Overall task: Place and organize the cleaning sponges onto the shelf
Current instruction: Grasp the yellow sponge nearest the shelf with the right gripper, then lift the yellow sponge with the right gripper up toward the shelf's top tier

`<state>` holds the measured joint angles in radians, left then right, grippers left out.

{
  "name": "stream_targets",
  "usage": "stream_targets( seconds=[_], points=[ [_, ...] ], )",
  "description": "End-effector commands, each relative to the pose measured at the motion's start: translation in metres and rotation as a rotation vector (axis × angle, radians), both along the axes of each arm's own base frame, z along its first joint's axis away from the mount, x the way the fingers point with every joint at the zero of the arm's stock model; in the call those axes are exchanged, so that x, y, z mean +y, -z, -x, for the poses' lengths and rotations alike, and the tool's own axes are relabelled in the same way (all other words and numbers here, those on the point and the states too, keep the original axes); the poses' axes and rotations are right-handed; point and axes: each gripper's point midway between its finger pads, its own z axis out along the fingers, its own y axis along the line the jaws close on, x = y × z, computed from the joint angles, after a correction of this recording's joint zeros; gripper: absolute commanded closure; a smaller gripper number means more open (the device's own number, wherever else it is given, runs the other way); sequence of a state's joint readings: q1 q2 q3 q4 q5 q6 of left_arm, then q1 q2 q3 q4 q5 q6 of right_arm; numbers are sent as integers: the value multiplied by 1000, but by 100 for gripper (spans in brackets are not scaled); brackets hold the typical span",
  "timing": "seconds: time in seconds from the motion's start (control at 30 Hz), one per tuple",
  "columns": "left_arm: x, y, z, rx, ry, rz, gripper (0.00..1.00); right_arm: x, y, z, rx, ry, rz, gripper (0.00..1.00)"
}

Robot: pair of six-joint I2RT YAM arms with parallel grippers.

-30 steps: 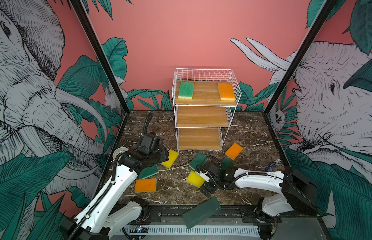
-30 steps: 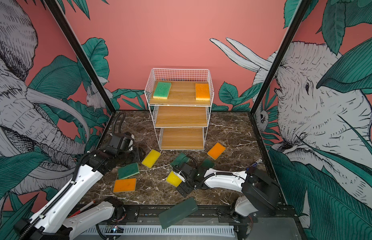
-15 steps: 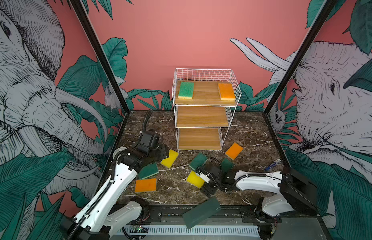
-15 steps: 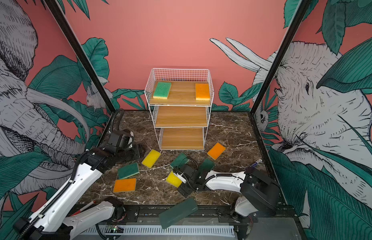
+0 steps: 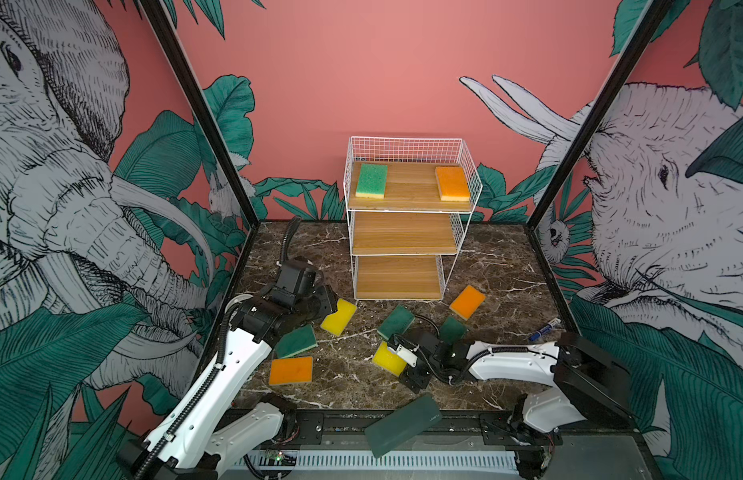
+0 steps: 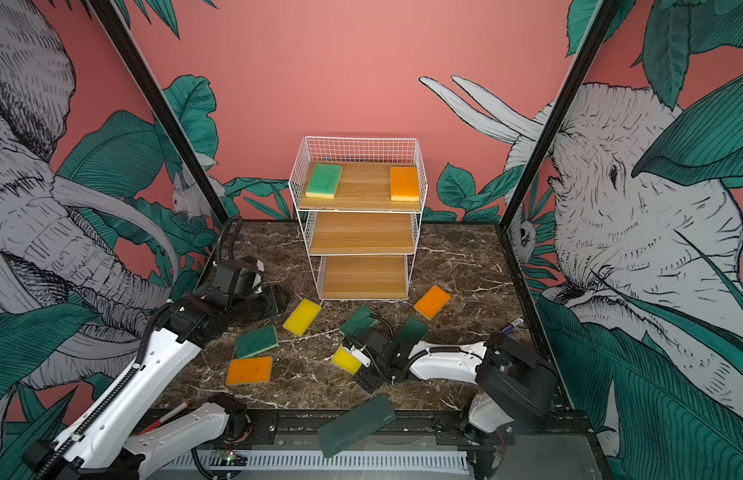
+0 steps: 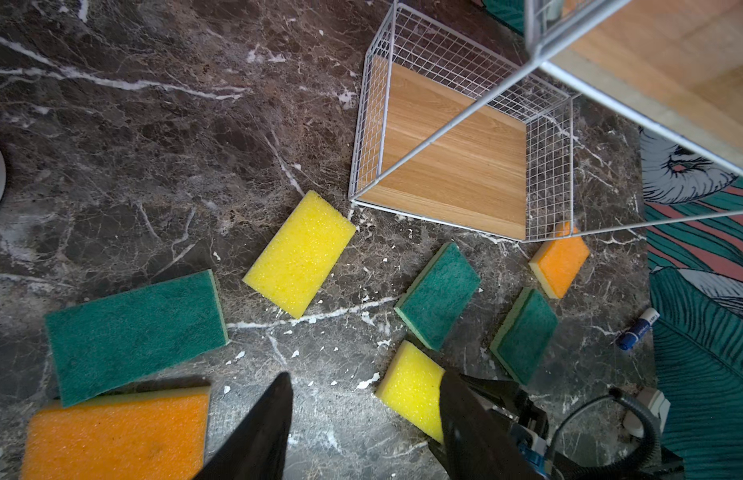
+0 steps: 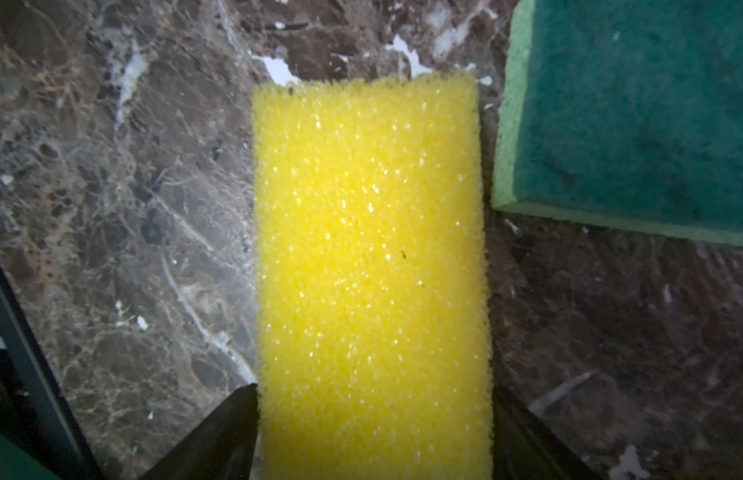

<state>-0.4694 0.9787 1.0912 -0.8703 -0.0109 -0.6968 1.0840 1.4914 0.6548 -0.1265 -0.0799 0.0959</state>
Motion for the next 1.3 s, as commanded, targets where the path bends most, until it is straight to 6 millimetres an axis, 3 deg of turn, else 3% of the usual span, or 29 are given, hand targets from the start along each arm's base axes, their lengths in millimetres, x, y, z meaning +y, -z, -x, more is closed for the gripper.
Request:
stream_targets(
  seconds=[0.0,0.17,0.5,0.8,1.0,1.27],
  points=[
    [4,-20,3,-52,-13,23,42,4,3,3,17,-39,18,19],
    [9,-27,8,-94,-22,37,42,4,4,3,26,-3,8,41],
    [9,-63,7,-211,7,49,41,-3,-2,-3,25,92,3,49],
    [15,-94,11,-288,38,15,41,-10,-31,1,24,146,-39,50],
    [13,-98,13,-302,66,12,39,-12,-80,-3,-53,238,-85,51],
    [4,-111,9,-340,104,39,39,-20,-170,-15,-192,460,-191,49]
  ],
)
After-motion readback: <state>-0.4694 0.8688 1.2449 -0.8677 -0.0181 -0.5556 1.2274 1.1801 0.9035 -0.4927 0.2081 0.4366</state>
